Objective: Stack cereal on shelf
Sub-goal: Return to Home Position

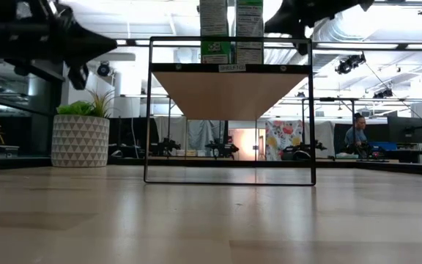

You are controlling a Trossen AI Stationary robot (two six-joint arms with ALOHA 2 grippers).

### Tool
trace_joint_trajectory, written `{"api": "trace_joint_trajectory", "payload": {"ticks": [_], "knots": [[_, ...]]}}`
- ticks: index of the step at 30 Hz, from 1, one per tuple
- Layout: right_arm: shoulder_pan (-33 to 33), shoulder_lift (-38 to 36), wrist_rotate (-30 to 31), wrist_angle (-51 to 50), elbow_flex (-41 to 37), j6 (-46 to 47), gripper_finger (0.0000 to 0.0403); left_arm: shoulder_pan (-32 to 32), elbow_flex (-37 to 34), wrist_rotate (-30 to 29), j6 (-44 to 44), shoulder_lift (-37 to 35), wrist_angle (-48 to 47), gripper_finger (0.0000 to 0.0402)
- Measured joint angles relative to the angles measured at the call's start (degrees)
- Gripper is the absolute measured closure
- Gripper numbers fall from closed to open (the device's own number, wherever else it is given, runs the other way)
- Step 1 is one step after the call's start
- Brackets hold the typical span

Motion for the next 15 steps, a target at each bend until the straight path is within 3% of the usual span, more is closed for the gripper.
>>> {"api": "trace_joint_trajectory", "payload": {"ticks": [8,15], "knots": [[0.55,-6.46,-1.83,-6.13,0.23,4.27,0.0403,0.00,-4.75,0.49,-0.93,-7.52,-1.03,0.0402],[7.61,-12.66,1.50,-12.48,-0.15,2.76,0.0403,0.02,-4.73,0.96,-1.11,-7.81,-1.28,0.0402]]}}
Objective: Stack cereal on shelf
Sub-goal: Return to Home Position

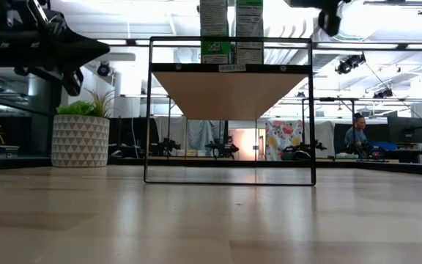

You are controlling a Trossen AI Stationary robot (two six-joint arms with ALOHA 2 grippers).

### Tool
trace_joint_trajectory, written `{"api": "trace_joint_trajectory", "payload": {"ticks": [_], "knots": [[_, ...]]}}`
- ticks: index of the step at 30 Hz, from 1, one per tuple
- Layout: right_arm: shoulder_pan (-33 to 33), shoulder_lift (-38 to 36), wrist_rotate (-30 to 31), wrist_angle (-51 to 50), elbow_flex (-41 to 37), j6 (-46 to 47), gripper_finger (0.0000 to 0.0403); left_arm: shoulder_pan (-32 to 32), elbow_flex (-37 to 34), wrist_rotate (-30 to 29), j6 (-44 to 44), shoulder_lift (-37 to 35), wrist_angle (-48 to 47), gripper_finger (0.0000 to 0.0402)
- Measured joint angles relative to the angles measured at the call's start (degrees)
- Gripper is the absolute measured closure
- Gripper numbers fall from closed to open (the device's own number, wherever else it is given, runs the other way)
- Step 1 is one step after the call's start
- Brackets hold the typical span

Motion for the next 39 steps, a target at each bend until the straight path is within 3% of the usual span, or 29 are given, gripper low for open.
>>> {"api": "trace_joint_trajectory", "payload": {"ticks": [6,11,15,18,25,30,34,39], "knots": [[8.51,-8.41,8.29,1.24,-7.24,-0.61,0.0403,0.02,0.00,0.03,-0.84,0.00,0.03,0.0402],[15.04,-19.94,10.25,11.66,-20.60,4.00,0.0403,0.02,0.00,0.05,-0.84,0.00,0.03,0.0402],[16.38,-27.90,10.56,24.32,-31.09,4.05,0.0403,0.02,0.00,0.05,-0.84,0.01,0.03,0.0402],[14.66,-31.69,10.35,27.13,-35.78,4.09,0.0403,0.02,0.00,0.05,-0.86,0.03,0.01,0.0401],[8.83,-33.66,2.28,33.72,-42.65,3.86,0.0403,0.02,0.02,0.09,-0.86,-0.48,-0.30,0.0401],[7.82,-33.68,1.97,34.91,-45.84,0.25,0.0403,0.02,0.04,0.09,-0.86,-0.50,-1.79,0.0401],[9.76,-33.68,4.23,40.03,-49.92,2.68,0.0403,0.02,0.04,0.07,-0.86,-0.59,-5.28,0.0401],[14.23,-33.71,12.83,42.45,-53.02,1.25,0.0403,0.02,0.04,0.09,-0.86,-2.04,-12.54,0.0401]]}}
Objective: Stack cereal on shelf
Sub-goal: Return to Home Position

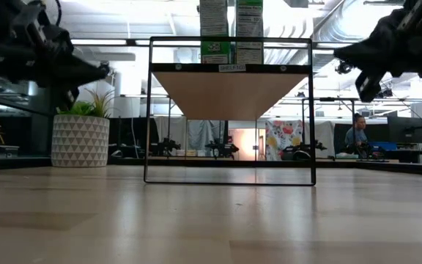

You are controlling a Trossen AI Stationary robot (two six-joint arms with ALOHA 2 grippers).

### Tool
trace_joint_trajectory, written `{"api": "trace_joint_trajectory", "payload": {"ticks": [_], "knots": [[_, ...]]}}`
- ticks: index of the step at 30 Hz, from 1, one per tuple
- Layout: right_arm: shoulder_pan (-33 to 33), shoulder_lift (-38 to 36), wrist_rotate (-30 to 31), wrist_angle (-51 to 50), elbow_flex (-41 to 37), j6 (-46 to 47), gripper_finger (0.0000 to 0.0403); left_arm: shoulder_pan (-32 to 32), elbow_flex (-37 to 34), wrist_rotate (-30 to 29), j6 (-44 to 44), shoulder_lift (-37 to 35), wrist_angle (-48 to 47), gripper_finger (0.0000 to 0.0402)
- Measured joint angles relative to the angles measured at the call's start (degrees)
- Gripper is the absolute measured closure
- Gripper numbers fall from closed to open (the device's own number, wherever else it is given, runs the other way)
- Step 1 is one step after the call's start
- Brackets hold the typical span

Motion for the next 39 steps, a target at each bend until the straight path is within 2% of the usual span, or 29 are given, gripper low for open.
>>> {"api": "trace_joint_trajectory", "payload": {"ticks": [5,6,16,22,26,31,35,39], "knots": [[3.06,0.07,7.67,-5.64,-0.07,-6.06,0.0403,0.01,0.00,0.25,-0.02,-2.97,-9.77,0.0401],[3.28,0.07,8.32,-7.32,-0.07,-6.16,0.0403,0.11,0.04,0.82,0.01,-3.39,-9.06,0.0401],[3.45,0.09,8.55,-18.12,-0.09,-6.20,0.0403,0.11,0.02,2.10,-0.02,-6.73,-9.78,0.0401],[3.45,0.12,8.37,-18.32,-0.09,-6.22,0.0403,0.34,0.02,2.29,-0.02,-15.41,-9.52,0.0401],[3.78,-5.03,7.26,-18.20,-0.11,-6.20,0.0403,1.86,-0.04,2.60,-0.02,-15.42,-9.75,0.0401],[2.78,-15.75,6.58,-18.38,-0.13,-6.21,0.0403,1.99,-0.04,2.97,-0.01,-15.42,-9.95,0.0401],[1.67,-16.34,7.36,-13.60,-0.13,-6.22,0.0403,1.90,-0.04,2.97,-0.02,-15.44,-9.92,0.0401],[1.93,-16.33,7.58,-13.73,-0.13,-6.22,0.0403,1.17,-0.04,3.11,-0.02,-15.44,-9.85,0.0401]]}}
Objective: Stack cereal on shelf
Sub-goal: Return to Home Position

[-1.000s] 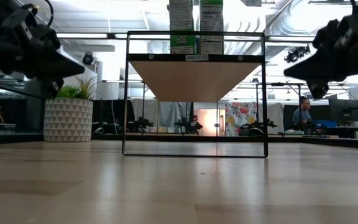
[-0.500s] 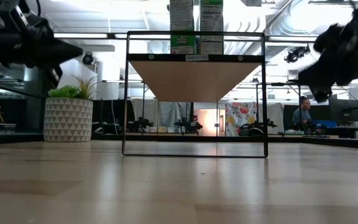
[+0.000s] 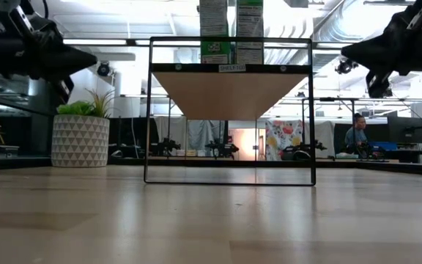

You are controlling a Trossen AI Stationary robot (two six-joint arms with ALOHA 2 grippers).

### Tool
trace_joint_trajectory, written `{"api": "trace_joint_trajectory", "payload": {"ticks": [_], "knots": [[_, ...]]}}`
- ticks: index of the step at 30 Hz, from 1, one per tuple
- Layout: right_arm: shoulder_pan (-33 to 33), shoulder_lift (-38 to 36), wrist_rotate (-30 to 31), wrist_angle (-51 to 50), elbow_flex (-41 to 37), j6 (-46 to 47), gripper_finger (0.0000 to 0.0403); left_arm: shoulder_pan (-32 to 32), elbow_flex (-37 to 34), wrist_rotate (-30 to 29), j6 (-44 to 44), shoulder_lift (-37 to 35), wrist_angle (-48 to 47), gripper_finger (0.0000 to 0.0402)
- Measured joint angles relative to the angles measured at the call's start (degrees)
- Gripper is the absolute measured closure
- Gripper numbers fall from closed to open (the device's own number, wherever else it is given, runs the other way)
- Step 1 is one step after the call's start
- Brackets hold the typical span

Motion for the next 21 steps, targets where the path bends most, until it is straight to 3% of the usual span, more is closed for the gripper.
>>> {"api": "trace_joint_trajectory", "payload": {"ticks": [7,21], "knots": [[-0.10,1.12,-0.37,-1.68,0.00,0.00,0.0403,-3.88,0.11,-0.03,0.02,1.44,0.20,0.0401],[-0.10,1.14,-0.38,-4.72,-0.02,0.00,0.0403,-4.14,0.04,-0.18,0.02,2.43,-0.05,0.0401]]}}
